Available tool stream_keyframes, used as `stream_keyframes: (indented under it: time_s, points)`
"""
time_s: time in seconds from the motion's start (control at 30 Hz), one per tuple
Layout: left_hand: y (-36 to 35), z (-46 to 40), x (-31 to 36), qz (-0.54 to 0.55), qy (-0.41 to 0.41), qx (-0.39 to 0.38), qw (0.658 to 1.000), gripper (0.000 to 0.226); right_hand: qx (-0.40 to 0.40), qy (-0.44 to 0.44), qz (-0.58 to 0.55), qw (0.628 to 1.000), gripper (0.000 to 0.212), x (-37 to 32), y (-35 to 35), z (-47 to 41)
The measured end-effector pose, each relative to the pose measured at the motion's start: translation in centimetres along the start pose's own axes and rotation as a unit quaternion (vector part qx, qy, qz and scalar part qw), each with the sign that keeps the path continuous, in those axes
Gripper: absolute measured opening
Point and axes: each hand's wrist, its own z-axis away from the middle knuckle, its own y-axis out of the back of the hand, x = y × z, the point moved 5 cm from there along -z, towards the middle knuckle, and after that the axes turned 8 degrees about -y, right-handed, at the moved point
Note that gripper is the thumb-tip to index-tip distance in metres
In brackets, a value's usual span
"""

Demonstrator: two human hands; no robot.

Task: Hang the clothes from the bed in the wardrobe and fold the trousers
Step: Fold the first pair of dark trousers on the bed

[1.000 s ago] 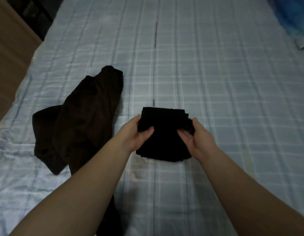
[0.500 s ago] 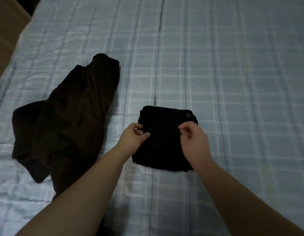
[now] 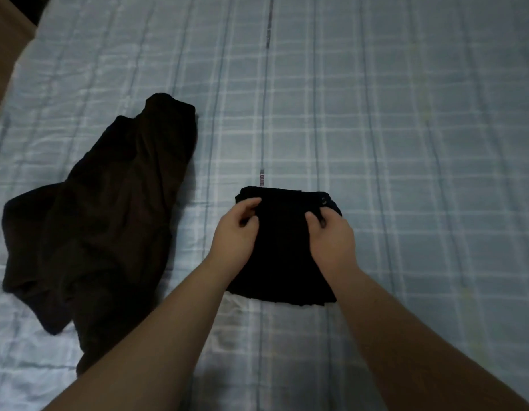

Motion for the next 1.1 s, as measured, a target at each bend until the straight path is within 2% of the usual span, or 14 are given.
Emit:
stream_keyframes:
  time_s: [0.1, 0.2, 0.3, 0.37, 0.43, 0.5, 0.57, 0.6, 0.67, 0.73, 0.83, 0.93, 1.03, 1.1]
  points:
    - [-0.9, 1.0, -1.2, -0.124, -0.099, -0.032, 0.987, 0.058, -0.025, -0.013, 0.0, 1.0, 0.032, 1.0, 0.3, -1.5]
    - [-1.0, 1.5, -2.2, -0.14, -0.123, -0.002, 0.983, 0.071, 0.015, 0.044, -0.041, 0.998, 0.025, -0.4, 0.8, -1.4]
    - [-1.6, 1.1, -2.9, -0.197, -0.174, -0.035, 0.964, 0.067, 0.059, 0.116, 0.001, 0.992, 0.027, -1.8, 1.2, -1.7]
    - [-2.2, 0.6, -3.2, -0.263, -0.185, -0.051, 0.946, 0.063, 0.12, 0.159, 0.131, 0.971, 0.028, -1.4, 1.1, -2.6]
    - [-2.3, 0.4, -2.6, -0.304, -0.192, -0.001, 0.933, 0.061, 0.178, 0.19, 0.23, 0.938, 0.024, -0.9, 0.8, -3.5]
    - [-2.7, 1.1, -1.4, -0.297, -0.272, 0.029, 0.915, 0.058, 0.171, 0.188, 0.263, 0.931, 0.024, -0.5, 0.2, -4.4]
    - [-3.9, 2.1, -1.4, -0.283, -0.361, -0.016, 0.888, 0.052, 0.131, 0.144, 0.23, 0.953, 0.028, 0.1, -0.2, -5.3]
    - [-4.2, 2.3, -1.7, -0.272, -0.364, -0.035, 0.89, 0.049, 0.119, 0.108, 0.176, 0.971, 0.029, 0.3, 0.0, -5.6]
    - [-3.5, 1.5, -2.6, -0.228, -0.3, -0.012, 0.926, 0.041, 0.147, 0.066, 0.05, 0.986, 0.025, 0.1, 1.3, -4.6]
    - [-2.2, 0.7, -3.2, -0.184, -0.22, 0.046, 0.957, 0.037, 0.201, 0.16, 0.008, 0.966, 0.014, -1.0, 2.3, -1.4]
    - [-1.6, -0.1, -3.5, -0.152, -0.135, 0.075, 0.976, 0.047, 0.106, 0.299, 0.089, 0.944, 0.009, -1.2, 0.0, 3.1]
    - [-2.4, -0.3, -3.3, -0.216, -0.143, 0.055, 0.964, 0.049, 0.047, 0.257, 0.2, 0.944, 0.034, 2.1, -2.6, 2.7]
    - [-3.2, -0.7, -3.8, -0.308, -0.193, 0.011, 0.932, 0.041, 0.043, 0.244, 0.278, 0.928, 0.055, 3.3, -3.5, 2.1]
    - [-3.5, -0.8, -4.7, -0.341, -0.207, -0.027, 0.917, 0.048, 0.055, 0.245, 0.316, 0.915, 0.061, 2.9, -3.7, 1.9]
